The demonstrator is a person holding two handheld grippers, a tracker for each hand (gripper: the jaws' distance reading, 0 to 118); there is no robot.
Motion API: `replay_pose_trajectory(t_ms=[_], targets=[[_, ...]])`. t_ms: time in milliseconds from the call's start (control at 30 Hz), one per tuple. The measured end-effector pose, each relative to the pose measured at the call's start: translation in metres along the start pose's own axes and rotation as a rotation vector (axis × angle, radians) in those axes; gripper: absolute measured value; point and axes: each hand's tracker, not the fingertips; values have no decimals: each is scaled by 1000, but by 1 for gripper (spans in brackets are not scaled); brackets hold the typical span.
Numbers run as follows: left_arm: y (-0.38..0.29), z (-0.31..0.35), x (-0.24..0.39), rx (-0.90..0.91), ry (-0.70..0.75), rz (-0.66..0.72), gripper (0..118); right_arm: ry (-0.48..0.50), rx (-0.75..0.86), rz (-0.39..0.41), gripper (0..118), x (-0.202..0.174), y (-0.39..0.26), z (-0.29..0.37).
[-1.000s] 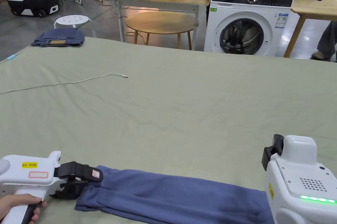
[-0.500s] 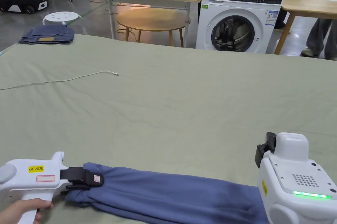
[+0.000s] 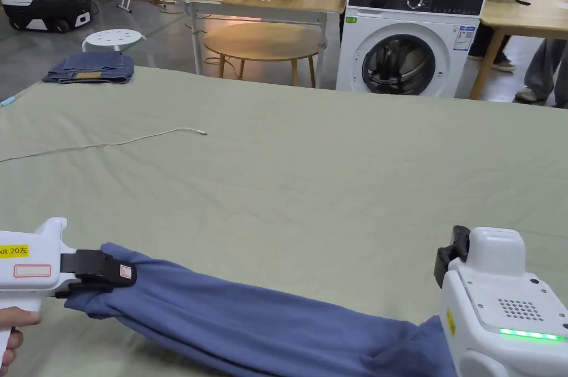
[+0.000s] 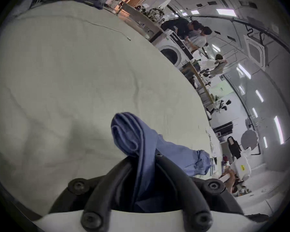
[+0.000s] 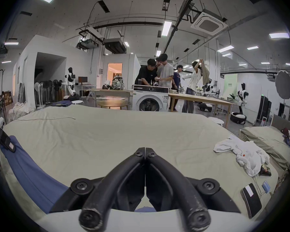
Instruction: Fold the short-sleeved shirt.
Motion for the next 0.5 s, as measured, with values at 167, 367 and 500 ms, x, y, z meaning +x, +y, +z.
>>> replay_pose_trajectory(t_ms=[167,367,500], targets=[[-11,-2,37,-10,-61,-27,2,6,-1,-2,0,0,0,-1],[-29,-39,93,-80,-220,-26,2,5,-6,-8,0,4,-1,-1],[-41,-79,132,-141,-226,-87,2,0,-11,-8,0,8,-4,1]])
